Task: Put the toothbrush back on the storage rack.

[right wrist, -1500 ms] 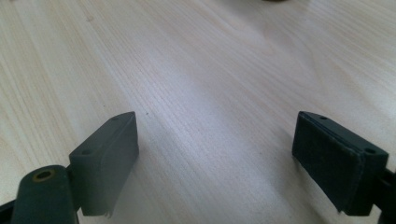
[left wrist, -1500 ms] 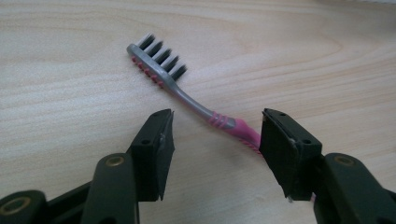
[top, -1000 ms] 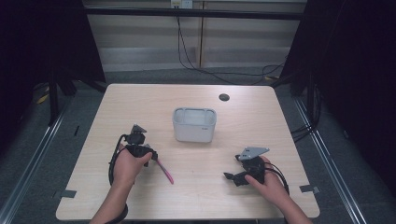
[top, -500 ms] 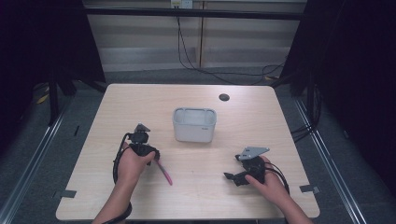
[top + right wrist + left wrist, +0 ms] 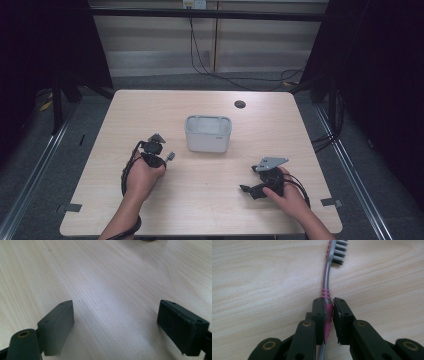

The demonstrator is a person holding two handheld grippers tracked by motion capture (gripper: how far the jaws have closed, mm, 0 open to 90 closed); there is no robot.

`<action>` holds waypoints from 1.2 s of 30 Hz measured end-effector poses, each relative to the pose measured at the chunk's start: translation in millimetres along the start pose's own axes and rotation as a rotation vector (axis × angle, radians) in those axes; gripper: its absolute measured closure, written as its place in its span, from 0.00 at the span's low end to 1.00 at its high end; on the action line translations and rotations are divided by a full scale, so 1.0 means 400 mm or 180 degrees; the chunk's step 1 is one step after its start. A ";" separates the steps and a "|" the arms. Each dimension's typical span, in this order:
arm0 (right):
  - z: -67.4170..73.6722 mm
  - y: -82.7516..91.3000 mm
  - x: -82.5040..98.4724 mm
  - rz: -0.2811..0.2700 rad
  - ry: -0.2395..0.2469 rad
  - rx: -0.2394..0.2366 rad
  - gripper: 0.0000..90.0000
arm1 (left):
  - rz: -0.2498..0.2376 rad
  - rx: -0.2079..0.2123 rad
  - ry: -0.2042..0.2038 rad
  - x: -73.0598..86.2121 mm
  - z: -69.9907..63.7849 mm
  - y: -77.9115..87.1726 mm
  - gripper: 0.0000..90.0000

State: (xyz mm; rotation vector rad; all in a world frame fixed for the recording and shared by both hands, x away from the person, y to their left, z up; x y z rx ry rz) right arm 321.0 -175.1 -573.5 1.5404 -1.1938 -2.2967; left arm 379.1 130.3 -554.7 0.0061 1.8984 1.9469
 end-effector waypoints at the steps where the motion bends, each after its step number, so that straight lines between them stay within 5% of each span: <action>1: 0.000 0.000 0.000 0.0001 0.0003 0.0000 0.15 | -0.0029 -0.0005 -0.0008 -0.001 0.000 -0.001 0.89; 18: 0.000 0.000 0.000 0.0003 0.0007 -0.0003 0.15 | -0.0558 0.0242 0.0085 -0.030 0.022 0.063 0.89; 36: 0.000 0.000 0.000 0.0003 0.0003 -0.0010 0.15 | -0.1200 0.0358 0.0141 -0.067 0.053 0.138 0.89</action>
Point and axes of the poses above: each handheld gripper's, and its own axes: y roughly backward along the jaws, x roughly out of its underside, z roughly to its left, the point moved 9 cm from there along -y, roughly forward along the jaws, and after that the axes turned 11 degrees about -x, right-handed, at the moved point
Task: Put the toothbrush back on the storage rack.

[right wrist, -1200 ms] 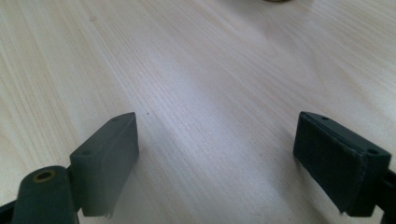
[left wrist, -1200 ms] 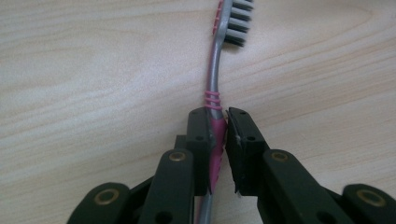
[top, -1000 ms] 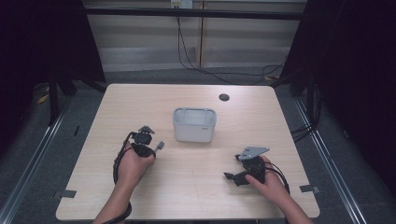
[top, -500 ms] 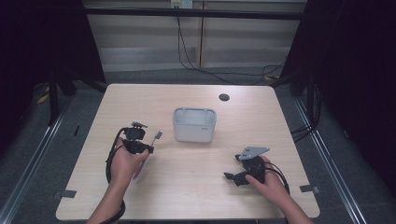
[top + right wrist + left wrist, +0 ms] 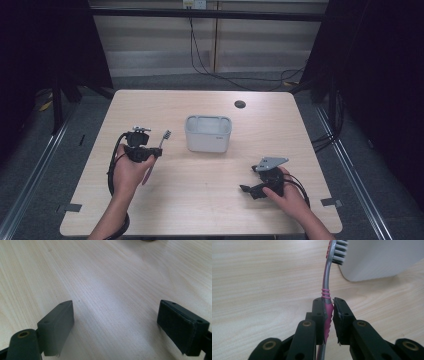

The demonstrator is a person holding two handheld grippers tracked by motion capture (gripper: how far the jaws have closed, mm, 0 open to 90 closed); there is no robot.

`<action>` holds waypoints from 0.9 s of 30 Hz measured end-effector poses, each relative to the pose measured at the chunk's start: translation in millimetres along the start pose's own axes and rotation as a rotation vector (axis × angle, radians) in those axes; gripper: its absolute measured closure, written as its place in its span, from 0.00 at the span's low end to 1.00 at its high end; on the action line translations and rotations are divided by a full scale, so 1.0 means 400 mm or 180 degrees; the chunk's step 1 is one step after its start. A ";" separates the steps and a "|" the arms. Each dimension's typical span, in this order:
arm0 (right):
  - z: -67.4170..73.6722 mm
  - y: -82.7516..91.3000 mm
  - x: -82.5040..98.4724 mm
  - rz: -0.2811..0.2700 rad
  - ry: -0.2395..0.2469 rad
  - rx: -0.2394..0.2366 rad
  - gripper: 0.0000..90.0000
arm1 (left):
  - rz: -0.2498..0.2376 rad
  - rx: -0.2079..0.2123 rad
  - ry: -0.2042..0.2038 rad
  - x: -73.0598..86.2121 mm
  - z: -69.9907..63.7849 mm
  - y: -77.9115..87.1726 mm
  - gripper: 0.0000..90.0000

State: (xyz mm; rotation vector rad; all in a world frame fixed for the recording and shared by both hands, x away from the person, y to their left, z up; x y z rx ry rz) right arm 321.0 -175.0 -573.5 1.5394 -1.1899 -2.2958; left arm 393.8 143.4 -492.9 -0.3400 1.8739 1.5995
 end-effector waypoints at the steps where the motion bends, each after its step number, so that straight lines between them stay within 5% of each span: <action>1: 0.000 0.000 0.000 0.0001 0.0000 0.0001 0.15 | -0.0057 0.0007 0.0012 -0.004 -0.001 0.002 0.89; 27: 0.000 0.000 0.000 0.0003 0.0003 0.0003 0.15 | -0.0762 0.0109 0.0118 -0.075 -0.011 0.045 0.89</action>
Point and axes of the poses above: each handheld gripper's, and its own axes: y roughly backward along the jaws, x roughly out of its underside, z roughly to its left, the point moved 9 cm from there along -y, roughly forward along the jaws, and after that the axes turned 11 degrees about -x, right-handed, at the moved point
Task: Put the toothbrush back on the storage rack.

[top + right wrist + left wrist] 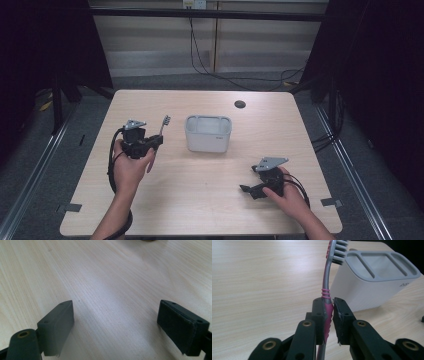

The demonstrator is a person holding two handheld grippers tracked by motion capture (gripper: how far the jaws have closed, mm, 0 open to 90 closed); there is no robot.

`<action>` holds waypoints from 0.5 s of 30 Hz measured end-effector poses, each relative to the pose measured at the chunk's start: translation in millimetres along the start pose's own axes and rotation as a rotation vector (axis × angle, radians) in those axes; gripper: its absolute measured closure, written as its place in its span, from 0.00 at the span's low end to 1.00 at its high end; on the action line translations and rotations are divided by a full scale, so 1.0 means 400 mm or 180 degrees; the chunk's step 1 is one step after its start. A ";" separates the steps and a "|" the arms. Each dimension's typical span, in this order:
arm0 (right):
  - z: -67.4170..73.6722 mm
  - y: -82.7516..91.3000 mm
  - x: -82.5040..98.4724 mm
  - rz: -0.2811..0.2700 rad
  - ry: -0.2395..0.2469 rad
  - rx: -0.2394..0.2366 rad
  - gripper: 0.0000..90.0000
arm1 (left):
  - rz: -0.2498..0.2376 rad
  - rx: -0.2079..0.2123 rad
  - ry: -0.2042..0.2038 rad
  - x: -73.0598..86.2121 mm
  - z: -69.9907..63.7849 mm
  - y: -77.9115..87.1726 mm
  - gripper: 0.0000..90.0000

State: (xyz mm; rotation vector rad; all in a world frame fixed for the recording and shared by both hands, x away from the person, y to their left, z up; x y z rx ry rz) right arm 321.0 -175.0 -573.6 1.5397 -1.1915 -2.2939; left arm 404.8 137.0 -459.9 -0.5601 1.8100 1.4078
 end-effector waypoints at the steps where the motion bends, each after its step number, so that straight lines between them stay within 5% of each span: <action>1: 0.000 0.000 0.000 0.0000 0.0000 0.0000 0.15 | 0.0000 0.0000 0.0000 0.000 0.000 0.000 0.89; 15: 0.000 0.000 0.000 0.0001 0.0001 0.0001 0.15 | -0.0287 -0.0035 0.0008 -0.047 -0.007 0.008 0.89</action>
Point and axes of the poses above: each handheld gripper's, and its own axes: y roughly backward along the jaws, x roughly out of its underside, z roughly to its left, the point moved 9 cm from there along -y, roughly forward along the jaws, and after that the axes turned 11 degrees about -x, right-handed, at the moved point
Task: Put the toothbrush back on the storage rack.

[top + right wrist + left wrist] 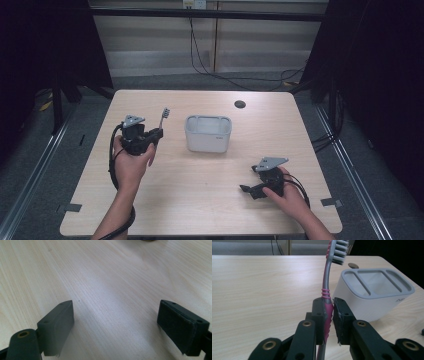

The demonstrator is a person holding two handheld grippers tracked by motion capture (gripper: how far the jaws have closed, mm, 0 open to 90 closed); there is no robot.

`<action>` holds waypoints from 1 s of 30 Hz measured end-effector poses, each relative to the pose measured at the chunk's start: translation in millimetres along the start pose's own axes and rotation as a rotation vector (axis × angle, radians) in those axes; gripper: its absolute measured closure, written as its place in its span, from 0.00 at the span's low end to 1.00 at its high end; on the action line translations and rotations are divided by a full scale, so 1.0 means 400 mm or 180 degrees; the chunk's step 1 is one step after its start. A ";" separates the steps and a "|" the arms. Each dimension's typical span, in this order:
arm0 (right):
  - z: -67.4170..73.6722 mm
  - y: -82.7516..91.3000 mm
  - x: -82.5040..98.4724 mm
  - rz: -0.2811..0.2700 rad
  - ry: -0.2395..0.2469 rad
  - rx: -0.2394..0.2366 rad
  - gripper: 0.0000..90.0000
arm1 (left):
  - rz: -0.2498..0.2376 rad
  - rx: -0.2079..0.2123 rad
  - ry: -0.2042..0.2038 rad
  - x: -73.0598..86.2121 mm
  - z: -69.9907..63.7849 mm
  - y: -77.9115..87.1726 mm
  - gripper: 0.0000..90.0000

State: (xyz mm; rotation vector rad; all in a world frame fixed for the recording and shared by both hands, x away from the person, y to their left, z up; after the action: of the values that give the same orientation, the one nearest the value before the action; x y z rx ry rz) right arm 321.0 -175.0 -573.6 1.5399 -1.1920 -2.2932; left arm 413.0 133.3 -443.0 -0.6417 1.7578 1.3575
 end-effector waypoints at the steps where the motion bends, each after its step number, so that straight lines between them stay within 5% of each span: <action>1: 0.000 0.000 0.000 0.0000 -0.0002 0.0000 0.15 | -0.0031 -0.0001 -0.0010 -0.006 -0.002 0.000 0.89; 30: 0.000 0.000 0.000 -0.0001 -0.0001 0.0000 0.15 | -0.0447 0.0004 0.0007 -0.099 -0.043 -0.006 0.89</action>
State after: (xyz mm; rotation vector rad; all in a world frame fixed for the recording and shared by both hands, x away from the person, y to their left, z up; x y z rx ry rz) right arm 320.9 -175.0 -573.6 1.5399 -1.1921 -2.2937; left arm 431.5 113.0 -409.6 -0.7517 1.6826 1.2598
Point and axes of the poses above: each handheld gripper's, and its own axes: y roughly backward along the jaws, x roughly out of its underside, z roughly to its left, the point moved 9 cm from there along -y, roughly forward along the jaws, and after that the axes turned 11 degrees about -x, right-handed, at the moved point
